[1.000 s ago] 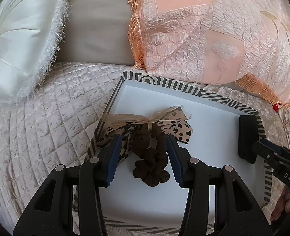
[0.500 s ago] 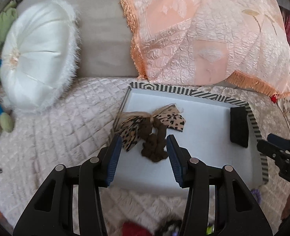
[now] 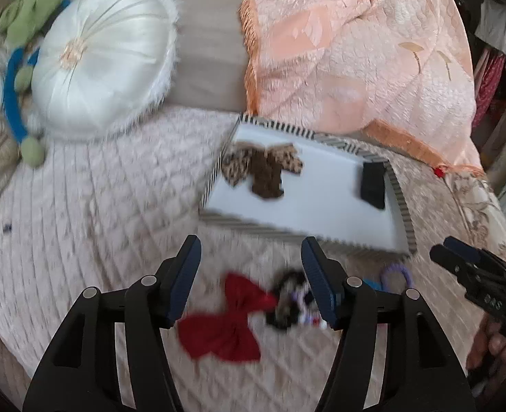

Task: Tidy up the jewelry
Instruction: 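Move both tools back from the tray to the jewelry pile, then grasp the red velvet bow with the left tool while the right tool grasps the purple bead bracelet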

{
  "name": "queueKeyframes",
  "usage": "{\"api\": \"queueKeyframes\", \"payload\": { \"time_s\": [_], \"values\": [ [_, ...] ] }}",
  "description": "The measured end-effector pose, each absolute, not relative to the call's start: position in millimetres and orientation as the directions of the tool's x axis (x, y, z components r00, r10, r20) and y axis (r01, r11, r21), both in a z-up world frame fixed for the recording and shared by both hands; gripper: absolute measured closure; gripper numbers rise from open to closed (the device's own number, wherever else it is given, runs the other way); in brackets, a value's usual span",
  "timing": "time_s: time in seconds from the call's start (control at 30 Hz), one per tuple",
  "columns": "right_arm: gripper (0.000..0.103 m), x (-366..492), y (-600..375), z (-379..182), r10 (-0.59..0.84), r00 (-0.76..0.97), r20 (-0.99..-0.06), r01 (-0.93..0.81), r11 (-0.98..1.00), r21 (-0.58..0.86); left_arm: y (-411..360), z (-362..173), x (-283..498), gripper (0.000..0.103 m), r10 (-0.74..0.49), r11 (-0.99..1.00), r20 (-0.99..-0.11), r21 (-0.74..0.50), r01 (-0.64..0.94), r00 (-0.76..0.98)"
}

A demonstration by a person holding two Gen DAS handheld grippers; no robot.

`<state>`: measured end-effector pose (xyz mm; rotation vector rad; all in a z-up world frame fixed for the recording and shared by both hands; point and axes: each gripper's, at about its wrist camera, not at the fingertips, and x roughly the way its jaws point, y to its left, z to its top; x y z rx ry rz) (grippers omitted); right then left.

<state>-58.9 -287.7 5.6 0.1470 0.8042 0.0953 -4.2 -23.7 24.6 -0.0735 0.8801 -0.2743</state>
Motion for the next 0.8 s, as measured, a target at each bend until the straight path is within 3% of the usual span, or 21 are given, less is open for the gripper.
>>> {"api": "queueKeyframes", "payload": {
  "time_s": [0.23,0.43,0.6,0.8],
  "values": [
    [0.045,-91.4,-297.9,-6.1,0.187,0.68,-0.709,-0.035,0.974,0.223,-4.6,-0.8,-32.1,0.037,-0.315,0.949,-0.779,-0.247,0.196,0.542],
    [0.045,-94.7,-313.4,-21.9,0.127,0.665,-0.736,0.02,0.982,0.188,-4.3,-30.7,-31.8,0.035,-0.333,0.943,-0.803,-0.271,0.195,0.494],
    [0.052,-81.8,-333.1,-51.2,0.1,0.61,-0.786,0.09,0.977,0.194,-10.2,-45.0,-26.8,0.035,-0.309,0.95,-0.83,-0.245,0.193,0.465],
    [0.053,-60.2,-331.7,-77.4,0.031,0.565,-0.824,0.132,0.983,0.127,-14.0,-61.5,-18.0,0.033,-0.245,0.967,-0.855,-0.183,0.176,0.456]
  ]
}}
